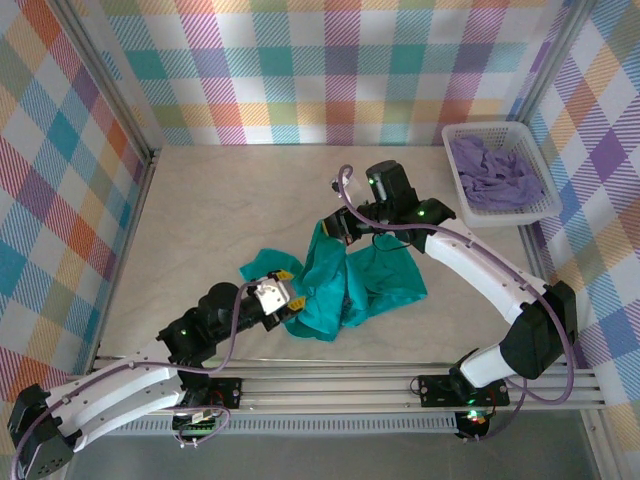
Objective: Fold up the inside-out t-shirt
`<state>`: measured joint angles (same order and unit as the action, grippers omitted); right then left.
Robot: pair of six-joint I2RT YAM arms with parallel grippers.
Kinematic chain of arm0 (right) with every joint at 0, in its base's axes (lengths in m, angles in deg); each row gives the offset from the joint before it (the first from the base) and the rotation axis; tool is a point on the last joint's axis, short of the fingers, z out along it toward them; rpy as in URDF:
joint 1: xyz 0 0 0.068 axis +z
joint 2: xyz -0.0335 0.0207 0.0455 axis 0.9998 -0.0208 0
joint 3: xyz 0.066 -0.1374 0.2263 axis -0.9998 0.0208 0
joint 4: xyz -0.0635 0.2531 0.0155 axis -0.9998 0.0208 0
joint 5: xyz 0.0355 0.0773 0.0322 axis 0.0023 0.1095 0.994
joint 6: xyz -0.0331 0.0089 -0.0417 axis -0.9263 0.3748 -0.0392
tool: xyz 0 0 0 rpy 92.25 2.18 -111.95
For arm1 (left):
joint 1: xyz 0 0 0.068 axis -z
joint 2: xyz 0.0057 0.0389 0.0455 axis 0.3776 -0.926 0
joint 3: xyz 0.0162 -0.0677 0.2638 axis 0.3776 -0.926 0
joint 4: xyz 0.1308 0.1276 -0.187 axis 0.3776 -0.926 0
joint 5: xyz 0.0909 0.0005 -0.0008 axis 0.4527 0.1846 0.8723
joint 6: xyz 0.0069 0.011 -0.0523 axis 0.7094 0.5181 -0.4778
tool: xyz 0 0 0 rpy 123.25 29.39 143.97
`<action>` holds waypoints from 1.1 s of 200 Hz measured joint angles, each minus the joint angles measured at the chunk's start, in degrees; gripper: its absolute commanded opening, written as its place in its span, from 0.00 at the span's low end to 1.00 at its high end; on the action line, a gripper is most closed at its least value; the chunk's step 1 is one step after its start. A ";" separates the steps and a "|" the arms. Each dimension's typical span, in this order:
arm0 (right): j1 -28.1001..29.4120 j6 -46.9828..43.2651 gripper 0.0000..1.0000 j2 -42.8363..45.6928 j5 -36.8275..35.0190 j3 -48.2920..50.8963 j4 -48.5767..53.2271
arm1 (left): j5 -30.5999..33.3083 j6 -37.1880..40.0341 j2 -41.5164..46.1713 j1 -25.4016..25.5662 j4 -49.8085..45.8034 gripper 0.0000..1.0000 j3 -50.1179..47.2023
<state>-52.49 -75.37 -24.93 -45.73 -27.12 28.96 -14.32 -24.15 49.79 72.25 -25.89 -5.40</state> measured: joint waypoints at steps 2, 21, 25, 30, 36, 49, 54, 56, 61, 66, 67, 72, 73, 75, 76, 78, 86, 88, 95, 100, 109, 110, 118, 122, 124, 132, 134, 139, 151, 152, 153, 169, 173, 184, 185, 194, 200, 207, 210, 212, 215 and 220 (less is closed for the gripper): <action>0.00 0.00 0.00 0.00 0.00 0.00 0.00 | -0.02 0.17 -0.17 -0.04 0.02 0.50 0.07; 0.02 0.00 0.00 0.00 0.24 0.00 0.00 | -0.44 1.44 -1.33 -0.90 0.66 0.48 0.46; 0.00 0.00 0.00 0.00 0.28 0.00 0.00 | -0.44 1.55 -1.49 -1.14 0.98 0.48 0.52; 0.00 0.00 0.00 0.00 0.39 0.00 0.00 | -0.46 1.70 -1.60 -1.25 1.29 0.48 0.57; 0.00 0.00 0.00 0.00 0.42 0.00 0.00 | -0.52 1.79 -1.66 -1.46 1.73 0.47 0.63; 0.00 0.00 0.00 0.00 0.61 0.00 0.00 | -0.87 2.14 -1.75 -1.53 2.34 0.47 0.85; 0.00 0.00 0.00 0.00 0.66 0.00 0.00 | -1.05 2.21 -1.79 -1.53 2.60 0.47 0.98; 0.00 0.00 0.00 0.00 0.66 0.00 0.00 | -1.11 2.23 -1.84 -1.53 2.71 0.47 1.01; 0.00 0.00 0.00 0.00 0.79 0.00 0.00 | -1.38 2.40 -1.90 -1.53 2.80 0.47 1.14; 0.00 0.02 0.00 0.00 0.83 0.00 0.00 | -1.66 2.45 -2.03 -1.53 2.82 0.47 1.33; 0.00 0.00 0.00 0.00 0.83 0.00 0.00 | -1.70 2.45 -2.03 -1.53 2.82 0.47 1.36; 0.00 0.02 0.00 0.00 0.85 0.00 0.00 | -1.95 2.49 -2.16 -1.53 2.91 0.47 1.49; 0.00 0.02 0.00 0.00 0.85 0.00 0.00 | -1.99 2.56 -2.21 -1.53 2.91 0.47 1.55; 0.00 0.00 0.00 0.00 0.85 0.00 0.00 | -2.12 2.60 -2.25 -1.53 2.91 0.47 1.60; 0.00 0.02 0.00 0.00 0.85 0.00 0.00 | -2.16 2.60 -2.27 -1.53 2.91 0.47 1.62; 0.00 0.02 0.00 0.00 0.85 0.00 0.00 | -2.23 2.60 -2.36 -1.53 2.95 0.47 1.66; 0.00 0.02 0.00 0.00 0.85 0.00 0.00 | -2.67 2.60 -2.51 -1.53 3.02 0.47 1.77; 0.00 0.02 0.00 0.00 0.85 0.00 0.00 | -2.78 2.62 -2.54 -1.53 3.04 0.47 1.77; 0.00 0.02 0.00 0.00 0.87 0.00 0.00 | -3.06 2.62 -2.54 -1.53 3.02 0.46 1.77; 0.00 0.02 0.00 0.00 0.87 0.00 0.00 | -3.32 2.62 -2.54 -1.53 3.04 0.46 1.77; 0.00 0.02 0.00 0.00 0.90 0.00 0.00 | -3.65 2.60 -2.54 -1.53 3.04 0.45 1.88; 0.00 0.02 0.00 0.00 0.92 0.00 0.00 | -3.67 2.58 -2.54 -1.53 3.04 0.45 1.88; 0.00 0.02 0.00 0.00 0.98 0.00 0.00 | -3.96 2.56 -2.54 -1.53 3.15 0.44 1.99; 0.00 0.02 0.00 0.00 1.01 0.00 0.00 | -4.07 2.58 -2.54 -1.53 3.28 0.44 2.01; 0.00 0.02 0.00 0.00 1.01 0.00 0.00 | -4.11 2.58 -2.56 -1.53 3.32 0.44 2.05; 0.02 0.02 0.00 0.00 1.03 0.00 0.00 | -4.33 2.58 -2.71 -1.53 3.45 0.44 2.19; 0.00 0.02 0.00 0.00 1.03 0.00 0.00 | -4.33 2.58 -2.80 -1.53 3.48 0.44 2.25; 0.00 0.02 0.00 0.00 1.03 0.00 0.00 | -4.33 2.56 -3.02 -1.53 3.48 0.44 2.45; 0.00 0.02 0.00 0.00 1.05 0.00 0.00 | -4.31 2.58 -3.74 -1.53 3.82 0.43 2.84; 0.00 0.02 0.00 0.00 1.05 0.00 0.00 | -4.31 2.58 -3.82 -1.53 3.89 0.43 2.86; 0.00 0.02 0.00 0.00 1.05 0.00 0.00 | -4.31 2.58 -3.89 -1.53 3.91 0.43 2.89; 0.02 0.04 0.00 0.00 1.07 0.00 0.00 | -4.31 2.58 -4.81 -1.53 4.26 0.40 3.26; 0.00 0.02 0.00 0.00 1.07 0.00 0.00 | -4.31 2.54 -5.05 -1.53 4.26 0.39 3.34; 0.00 0.04 0.00 0.00 1.11 0.00 0.00 | -4.31 2.32 -5.66 -1.53 4.26 0.37 3.74; 0.00 0.04 0.00 0.00 1.14 0.00 0.00 | -4.28 2.27 -5.70 -1.53 4.26 0.37 3.76; 0.00 0.04 0.00 0.00 1.25 0.02 0.00 | -4.28 2.10 -5.99 -1.53 4.26 0.35 4.00; 0.00 0.04 0.00 0.00 1.25 0.02 -0.02 | -4.28 1.81 -6.01 -1.55 4.26 0.33 4.11; 0.00 0.04 0.00 0.00 1.22 0.02 0.00 | -4.24 1.49 -6.01 -1.57 4.24 0.30 4.24; 0.00 0.04 0.00 0.00 1.22 0.02 0.00 | -4.26 1.55 -6.01 -1.57 4.26 0.29 4.28; 0.02 0.02 0.00 0.00 1.22 0.02 0.00 | -4.20 1.18 -6.01 -1.57 4.26 0.28 4.35; 0.00 0.04 0.00 0.00 1.22 0.02 0.00 | -4.11 1.31 -6.01 -1.57 4.28 0.27 4.39; 0.00 0.02 0.00 0.00 1.22 0.02 0.00 | -3.91 0.76 -5.99 -1.60 4.28 0.23 4.46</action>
<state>-52.49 -75.35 -24.93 -44.51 -27.09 28.96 -18.23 -23.38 43.80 70.65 -21.60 -0.94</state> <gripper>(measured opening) 0.064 0.288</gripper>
